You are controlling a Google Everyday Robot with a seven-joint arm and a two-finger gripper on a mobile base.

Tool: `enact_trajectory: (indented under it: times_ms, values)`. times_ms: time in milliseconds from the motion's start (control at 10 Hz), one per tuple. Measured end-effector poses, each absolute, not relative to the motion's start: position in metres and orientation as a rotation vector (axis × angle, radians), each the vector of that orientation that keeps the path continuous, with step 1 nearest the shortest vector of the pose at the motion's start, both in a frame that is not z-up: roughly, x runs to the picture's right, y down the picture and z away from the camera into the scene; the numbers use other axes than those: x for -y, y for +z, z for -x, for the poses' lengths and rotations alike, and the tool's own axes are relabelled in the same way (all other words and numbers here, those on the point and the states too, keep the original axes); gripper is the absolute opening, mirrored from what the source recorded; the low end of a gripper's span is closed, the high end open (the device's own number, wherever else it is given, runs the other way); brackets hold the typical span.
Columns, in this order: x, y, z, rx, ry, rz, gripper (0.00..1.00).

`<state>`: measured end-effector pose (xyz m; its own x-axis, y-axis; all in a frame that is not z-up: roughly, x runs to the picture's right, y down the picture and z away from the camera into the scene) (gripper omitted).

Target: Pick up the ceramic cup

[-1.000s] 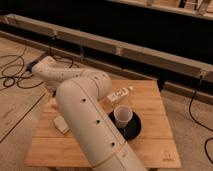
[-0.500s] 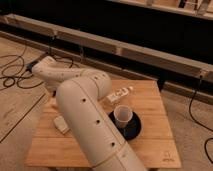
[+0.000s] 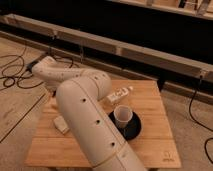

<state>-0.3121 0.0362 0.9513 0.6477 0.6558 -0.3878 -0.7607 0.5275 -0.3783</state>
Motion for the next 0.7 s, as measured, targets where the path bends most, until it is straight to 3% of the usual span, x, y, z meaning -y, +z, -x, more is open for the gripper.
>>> enact_trajectory:
  times_ms: [200,700]
  values:
    - [-0.034,0.944,0.31,-0.22,0.85,0.561,0.8]
    - [-0.032,0.861,0.283,-0.3,0.878,0.579,0.8]
